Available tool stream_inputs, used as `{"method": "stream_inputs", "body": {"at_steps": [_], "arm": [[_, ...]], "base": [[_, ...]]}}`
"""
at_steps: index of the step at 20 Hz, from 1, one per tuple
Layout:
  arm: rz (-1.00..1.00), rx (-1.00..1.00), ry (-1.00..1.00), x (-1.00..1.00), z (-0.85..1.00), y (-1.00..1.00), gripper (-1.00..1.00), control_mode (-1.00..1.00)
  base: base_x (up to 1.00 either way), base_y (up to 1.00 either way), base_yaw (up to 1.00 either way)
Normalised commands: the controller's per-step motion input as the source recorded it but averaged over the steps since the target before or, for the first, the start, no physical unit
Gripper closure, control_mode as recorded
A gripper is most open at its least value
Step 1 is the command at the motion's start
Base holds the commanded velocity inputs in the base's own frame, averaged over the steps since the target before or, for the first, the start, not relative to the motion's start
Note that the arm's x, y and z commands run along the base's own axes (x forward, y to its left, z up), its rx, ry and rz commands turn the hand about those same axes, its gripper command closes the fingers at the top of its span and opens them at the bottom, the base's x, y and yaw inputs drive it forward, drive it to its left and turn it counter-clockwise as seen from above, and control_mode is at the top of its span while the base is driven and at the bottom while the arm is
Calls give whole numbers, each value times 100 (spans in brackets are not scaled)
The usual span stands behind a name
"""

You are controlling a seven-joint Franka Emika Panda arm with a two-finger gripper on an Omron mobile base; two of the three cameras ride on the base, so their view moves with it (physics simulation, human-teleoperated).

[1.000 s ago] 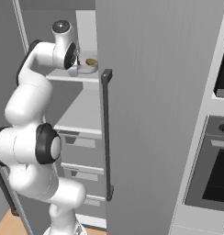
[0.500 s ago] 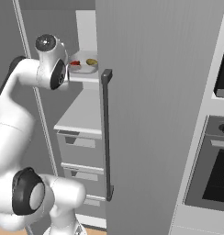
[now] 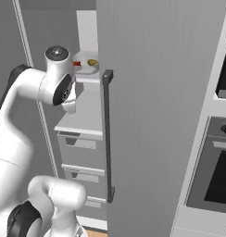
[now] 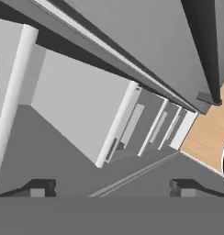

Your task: Take the meat container that has the fish and place it on the second highest rack of the freezer. Then take the vegetable container that has the bell pepper and potato and place it on the highest rack of the freezer.

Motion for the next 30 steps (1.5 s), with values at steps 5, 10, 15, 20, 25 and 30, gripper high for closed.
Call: {"method": "stream_inputs", "body": {"at_steps": [5,10,15,20,25,30], "arm": [[45,-32,17,-92,-22,-18,-100,-100],[51,-28,1,-99,-43,-16,-100,-100],[25,-15,0,-25,-58,0,-100,-100],[1,-6,-1,-19,-18,0,-100,100],[0,0,0,0,0,0,-100,100],[0,0,0,0,0,0,-100,100]], "base": [[0,0,0],[0,0,0],[0,0,0],[-19,-2,0],[-97,-63,0],[-8,-100,1]]}}
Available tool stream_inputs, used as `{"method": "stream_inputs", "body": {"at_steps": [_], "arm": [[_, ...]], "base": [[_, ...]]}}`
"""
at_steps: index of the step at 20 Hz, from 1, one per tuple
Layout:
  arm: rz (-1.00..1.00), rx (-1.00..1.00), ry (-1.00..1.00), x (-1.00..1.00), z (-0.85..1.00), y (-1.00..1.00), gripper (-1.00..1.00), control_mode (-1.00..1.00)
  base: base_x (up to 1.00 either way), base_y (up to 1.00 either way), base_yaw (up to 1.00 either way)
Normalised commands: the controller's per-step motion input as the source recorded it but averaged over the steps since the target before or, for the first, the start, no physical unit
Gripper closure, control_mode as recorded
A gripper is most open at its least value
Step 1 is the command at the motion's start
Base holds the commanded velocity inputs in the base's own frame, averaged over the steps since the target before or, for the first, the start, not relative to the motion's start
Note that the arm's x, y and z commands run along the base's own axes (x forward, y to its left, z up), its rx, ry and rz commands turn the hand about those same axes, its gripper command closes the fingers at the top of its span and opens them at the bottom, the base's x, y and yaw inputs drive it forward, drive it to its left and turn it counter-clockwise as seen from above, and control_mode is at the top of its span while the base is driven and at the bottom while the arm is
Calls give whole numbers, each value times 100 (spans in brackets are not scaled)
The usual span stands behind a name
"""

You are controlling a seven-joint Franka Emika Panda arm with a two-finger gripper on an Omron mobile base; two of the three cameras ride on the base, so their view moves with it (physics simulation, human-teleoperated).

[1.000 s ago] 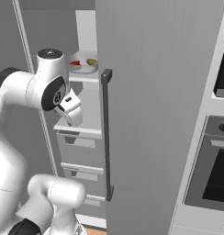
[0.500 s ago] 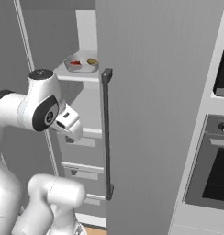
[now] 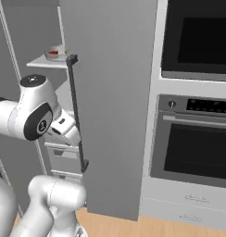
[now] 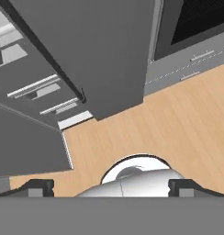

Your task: Take the meat container that has the fish and place it on the second highest rack of the freezer. Then take the vegetable container that has the bell pepper and potato and place it on the highest rack of the freezer.

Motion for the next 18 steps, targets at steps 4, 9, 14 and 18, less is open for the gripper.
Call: {"method": "stream_inputs", "body": {"at_steps": [4,9,14,18], "arm": [[0,0,0,0,0,0,-100,100],[0,0,0,0,0,0,-100,100],[0,0,0,0,0,0,-100,100],[0,0,0,0,0,0,-100,100]], "base": [[19,-100,5],[21,-100,4],[19,-100,2],[27,-100,1]]}}
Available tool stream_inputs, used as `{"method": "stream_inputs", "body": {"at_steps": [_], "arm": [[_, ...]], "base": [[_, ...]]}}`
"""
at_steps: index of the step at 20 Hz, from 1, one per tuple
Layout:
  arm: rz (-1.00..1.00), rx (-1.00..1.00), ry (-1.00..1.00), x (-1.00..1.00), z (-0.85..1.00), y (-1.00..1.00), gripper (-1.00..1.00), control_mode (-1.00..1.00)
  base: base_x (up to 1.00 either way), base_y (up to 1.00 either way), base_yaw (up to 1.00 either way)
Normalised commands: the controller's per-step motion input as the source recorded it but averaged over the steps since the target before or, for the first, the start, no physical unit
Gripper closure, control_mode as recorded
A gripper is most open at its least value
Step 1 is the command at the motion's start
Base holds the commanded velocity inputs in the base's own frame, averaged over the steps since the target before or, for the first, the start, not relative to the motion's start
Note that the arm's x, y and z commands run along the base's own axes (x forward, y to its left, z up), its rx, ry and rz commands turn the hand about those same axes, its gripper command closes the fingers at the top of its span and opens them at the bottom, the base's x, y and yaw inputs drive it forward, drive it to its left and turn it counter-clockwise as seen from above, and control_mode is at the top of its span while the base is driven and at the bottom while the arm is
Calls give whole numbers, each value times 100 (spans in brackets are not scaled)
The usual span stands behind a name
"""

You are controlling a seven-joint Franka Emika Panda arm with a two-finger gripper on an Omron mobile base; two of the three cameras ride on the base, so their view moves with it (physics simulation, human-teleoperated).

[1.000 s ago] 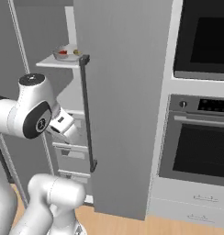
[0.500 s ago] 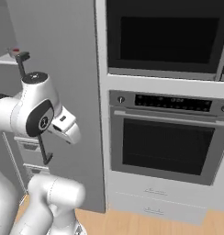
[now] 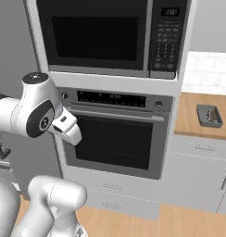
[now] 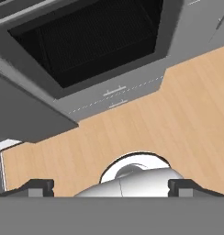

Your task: Take the meat container that has the fish and place it on the second highest rack of the freezer. Then take the vegetable container that has the bell pepper and potato and place it on the highest rack of the freezer.

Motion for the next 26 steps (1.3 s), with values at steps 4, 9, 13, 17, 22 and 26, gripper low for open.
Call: {"method": "stream_inputs", "body": {"at_steps": [4,9,13,17,22,26], "arm": [[0,0,0,0,0,0,-100,100],[0,0,0,0,0,0,-100,100],[0,0,0,0,0,0,-100,100],[0,0,0,0,0,0,-100,100],[0,0,0,0,0,0,-100,100],[-3,5,7,38,-14,0,-100,-100]], "base": [[37,-100,3],[44,-100,7],[62,-100,8],[64,-100,4],[60,-79,1],[39,-7,-1]]}}
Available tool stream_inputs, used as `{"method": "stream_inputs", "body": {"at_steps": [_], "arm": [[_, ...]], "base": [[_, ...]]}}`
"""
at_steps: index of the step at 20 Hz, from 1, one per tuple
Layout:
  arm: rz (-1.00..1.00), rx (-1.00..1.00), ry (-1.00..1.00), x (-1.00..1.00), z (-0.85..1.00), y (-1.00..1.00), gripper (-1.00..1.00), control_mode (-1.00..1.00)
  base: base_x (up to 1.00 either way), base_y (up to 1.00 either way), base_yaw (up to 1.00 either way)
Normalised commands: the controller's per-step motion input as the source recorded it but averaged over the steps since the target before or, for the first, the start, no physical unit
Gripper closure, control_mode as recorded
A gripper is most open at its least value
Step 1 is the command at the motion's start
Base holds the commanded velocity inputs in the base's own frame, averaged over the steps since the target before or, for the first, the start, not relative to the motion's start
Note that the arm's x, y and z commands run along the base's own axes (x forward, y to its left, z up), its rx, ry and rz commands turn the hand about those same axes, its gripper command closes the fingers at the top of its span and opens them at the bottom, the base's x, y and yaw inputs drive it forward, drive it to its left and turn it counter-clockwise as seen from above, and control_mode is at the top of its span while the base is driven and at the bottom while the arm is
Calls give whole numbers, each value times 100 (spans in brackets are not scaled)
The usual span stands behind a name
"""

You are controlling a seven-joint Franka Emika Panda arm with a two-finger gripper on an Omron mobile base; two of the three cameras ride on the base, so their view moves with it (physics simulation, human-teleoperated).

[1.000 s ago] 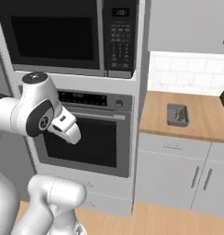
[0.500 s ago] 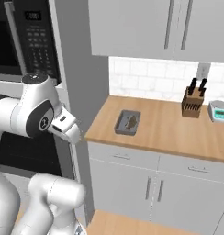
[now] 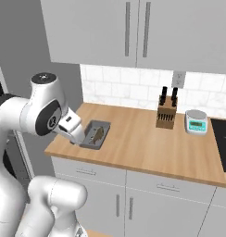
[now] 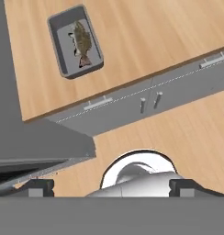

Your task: Take the meat container that has the fish and place it on the second highest rack of the freezer. Then take the vegetable container that has the bell pepper and potato and place it on the highest rack of the freezer.

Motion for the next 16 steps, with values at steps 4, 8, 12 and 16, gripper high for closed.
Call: {"method": "stream_inputs", "body": {"at_steps": [4,8,12,16], "arm": [[-10,12,15,95,-60,0,-100,-100],[-15,11,6,89,-96,0,-100,-100],[-15,1,0,86,-98,13,-100,-100],[-14,0,0,97,-89,19,-100,-100]], "base": [[0,0,0],[0,0,0],[0,0,0],[0,0,0]]}}
